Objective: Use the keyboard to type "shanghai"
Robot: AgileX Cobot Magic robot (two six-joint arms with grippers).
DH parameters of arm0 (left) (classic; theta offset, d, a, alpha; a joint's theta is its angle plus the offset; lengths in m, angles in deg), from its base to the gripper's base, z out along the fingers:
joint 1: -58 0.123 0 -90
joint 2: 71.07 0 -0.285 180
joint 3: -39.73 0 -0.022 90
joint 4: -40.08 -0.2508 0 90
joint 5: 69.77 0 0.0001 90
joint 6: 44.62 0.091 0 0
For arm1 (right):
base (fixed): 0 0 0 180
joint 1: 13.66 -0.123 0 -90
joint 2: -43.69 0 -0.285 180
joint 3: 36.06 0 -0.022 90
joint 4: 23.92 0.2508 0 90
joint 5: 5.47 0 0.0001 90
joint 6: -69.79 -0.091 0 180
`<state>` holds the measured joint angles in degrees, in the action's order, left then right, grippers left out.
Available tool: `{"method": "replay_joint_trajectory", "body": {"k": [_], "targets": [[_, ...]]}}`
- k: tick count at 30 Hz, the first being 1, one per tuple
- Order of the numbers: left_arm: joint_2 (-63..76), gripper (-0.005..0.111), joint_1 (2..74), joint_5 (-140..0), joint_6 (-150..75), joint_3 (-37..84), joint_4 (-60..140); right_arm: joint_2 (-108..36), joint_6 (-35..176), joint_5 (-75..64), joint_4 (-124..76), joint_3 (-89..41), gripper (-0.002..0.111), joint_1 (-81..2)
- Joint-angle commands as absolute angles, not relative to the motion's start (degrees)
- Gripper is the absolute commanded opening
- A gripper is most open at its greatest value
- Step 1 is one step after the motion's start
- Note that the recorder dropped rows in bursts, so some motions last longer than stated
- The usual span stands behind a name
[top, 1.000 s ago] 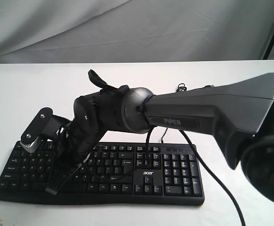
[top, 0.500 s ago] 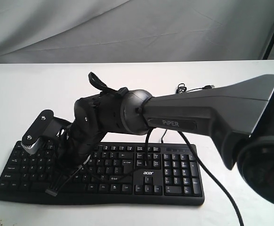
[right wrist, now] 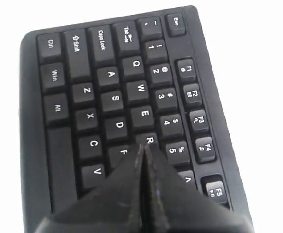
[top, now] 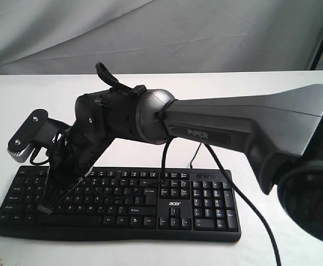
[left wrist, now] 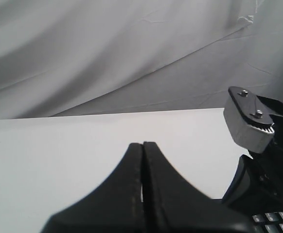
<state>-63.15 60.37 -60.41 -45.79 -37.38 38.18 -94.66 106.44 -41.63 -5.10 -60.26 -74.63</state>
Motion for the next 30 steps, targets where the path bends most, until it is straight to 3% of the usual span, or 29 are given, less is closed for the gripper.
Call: {"method": "replay_joint_trajectory", "body": {"k": [1,19,30], "targets": [[-63.28,0.000,60.00,-60.95,-45.92,-37.48,38.58,-96.90,106.82,-42.38,-5.29,-62.12,0.000,-74.25],[-63.28,0.000,60.00,-60.95,-45.92,-37.48,38.58,-109.33,105.77,-50.43,-3.66,-84.70,0.000,-77.09],[-63.28,0.000,60.00,-60.95,-45.92,-37.48,38.58,-110.51,105.77,-51.17,-3.55,-86.63,0.000,-77.80]]}}
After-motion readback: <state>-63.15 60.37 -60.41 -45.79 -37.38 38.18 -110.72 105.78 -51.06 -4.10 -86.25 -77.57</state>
